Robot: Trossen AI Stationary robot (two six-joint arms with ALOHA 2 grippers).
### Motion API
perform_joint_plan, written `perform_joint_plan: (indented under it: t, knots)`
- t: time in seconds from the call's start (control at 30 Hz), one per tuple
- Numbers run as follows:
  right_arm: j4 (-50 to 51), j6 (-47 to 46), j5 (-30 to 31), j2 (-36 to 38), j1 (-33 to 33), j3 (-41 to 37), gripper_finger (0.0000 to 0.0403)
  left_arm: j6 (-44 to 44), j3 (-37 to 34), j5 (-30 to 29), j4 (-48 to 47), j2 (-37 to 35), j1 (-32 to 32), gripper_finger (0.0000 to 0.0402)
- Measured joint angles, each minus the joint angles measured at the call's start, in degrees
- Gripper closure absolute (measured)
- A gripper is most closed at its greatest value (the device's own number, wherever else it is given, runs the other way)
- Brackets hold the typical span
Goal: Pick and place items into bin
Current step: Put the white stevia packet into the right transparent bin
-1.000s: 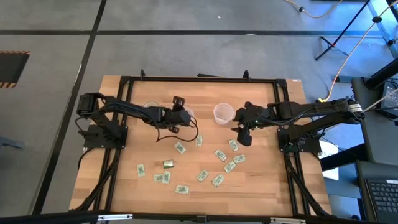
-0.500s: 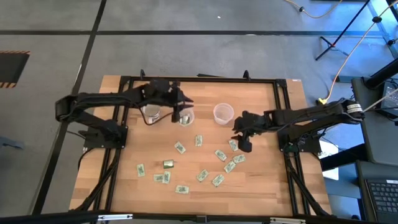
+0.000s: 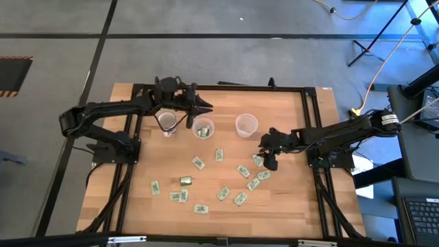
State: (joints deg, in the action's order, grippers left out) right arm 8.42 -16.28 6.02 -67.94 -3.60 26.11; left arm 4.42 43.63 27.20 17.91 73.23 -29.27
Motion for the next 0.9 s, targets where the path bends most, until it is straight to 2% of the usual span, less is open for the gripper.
perform_joint_plan:
  t: [0.17, 0.27, 0.6, 0.9]
  knots:
    - [-1.38, 0.43, 0.48, -1.33, -0.01, -1.45, 0.0214, -4.56, -8.01, 1.25, 13.3, -0.74, -2.59, 0.0343]
    - [-4.7, 2.08, 0.57, -3.32, 0.05, -2.16, 0.0233, -4.72, -10.47, 1.43, 17.25, -1.46, -2.84, 0.0343]
    - [-11.68, 2.92, 0.8, -14.05, 0.09, -2.06, 0.0274, -4.41, -11.44, 1.45, 18.02, -3.52, -2.67, 0.0343]
    - [-12.28, 0.66, 1.06, -15.5, 0.12, -1.95, 0.0332, -4.27, -11.44, 1.42, 17.86, -3.54, -2.65, 0.0342]
